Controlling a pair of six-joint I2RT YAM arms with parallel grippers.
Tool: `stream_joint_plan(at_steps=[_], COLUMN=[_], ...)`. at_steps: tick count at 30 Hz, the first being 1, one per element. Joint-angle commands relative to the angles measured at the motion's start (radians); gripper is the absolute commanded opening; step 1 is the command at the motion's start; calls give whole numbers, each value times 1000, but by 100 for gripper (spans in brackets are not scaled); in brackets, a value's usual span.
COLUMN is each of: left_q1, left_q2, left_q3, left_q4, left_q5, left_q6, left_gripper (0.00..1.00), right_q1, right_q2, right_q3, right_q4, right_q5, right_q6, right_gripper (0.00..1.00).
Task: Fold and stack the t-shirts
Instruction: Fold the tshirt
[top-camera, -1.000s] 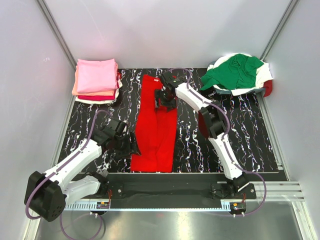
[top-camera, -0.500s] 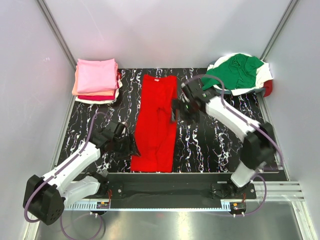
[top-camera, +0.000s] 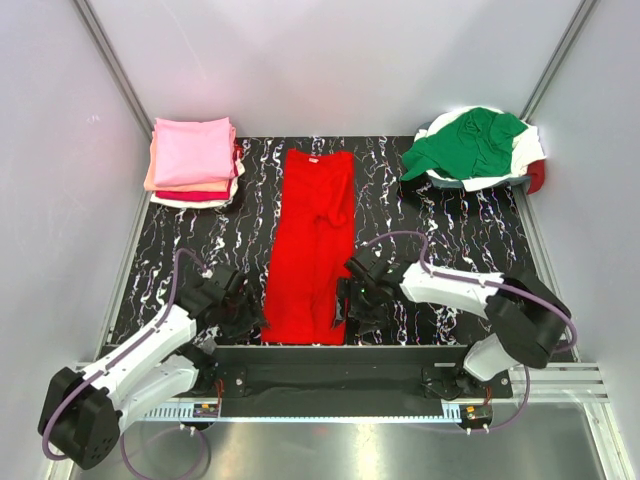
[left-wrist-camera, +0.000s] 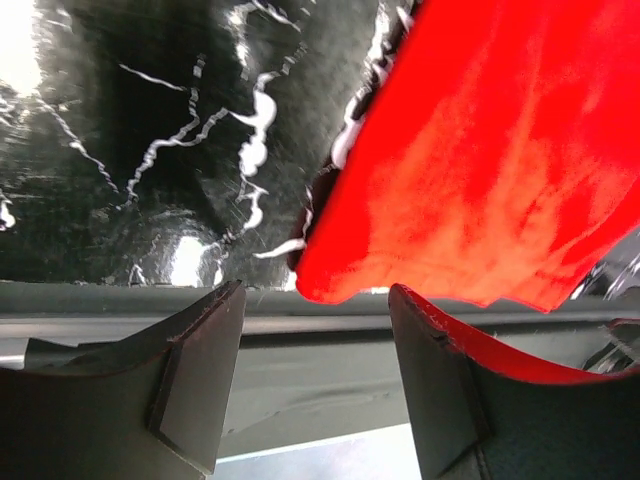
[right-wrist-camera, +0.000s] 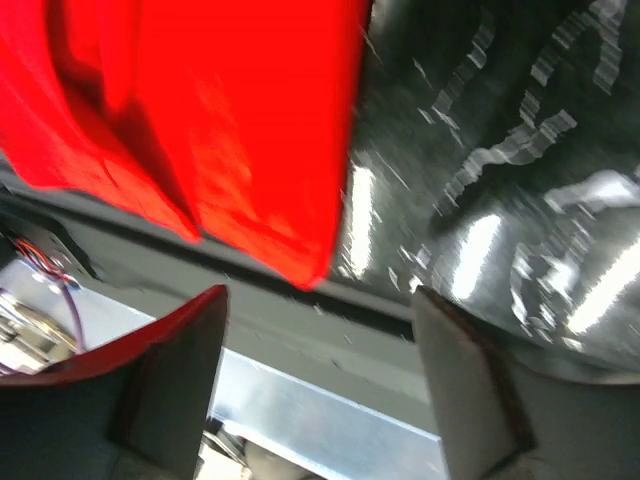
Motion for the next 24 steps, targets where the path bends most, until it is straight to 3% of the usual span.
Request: stream_joint_plan(at_steps=[1, 9, 13, 14, 17, 18, 19, 20, 24], left_q1=[-6, -9, -31, -40, -52, -61, -66, -72, -98], left_q2=[-33, 24, 47, 51, 54, 51, 41, 31, -48], left_q3=[-37, -92, -122, -131, -137, -137, -135, -134, -94], left_q4=[59, 161, 230, 252, 283, 293, 298, 303, 237], left_q5=[-71, -45, -38, -38, -39, -42, -41, -32, -31], left_q6=[-80, -80, -100, -102, -95, -92, -83, -82, -102], left_gripper=[64, 63, 61, 58, 38, 26, 7, 0, 0], right_q1=[25, 71, 117, 126, 129, 129, 129, 128, 129], right_q2=[59, 133, 179, 185, 175, 159, 150, 126, 14], right_q3=[23, 29, 18, 15, 15, 13, 10, 12, 29], right_q4=[142, 173, 227, 233, 230, 222, 216, 187, 36], right_q5=[-12, -4, -13, -9, 6, 13, 20, 28, 108], right_q6=[73, 115, 164, 170, 173, 173, 173, 168, 151], right_gripper=[78, 56, 35, 24, 11, 6, 4, 2, 0])
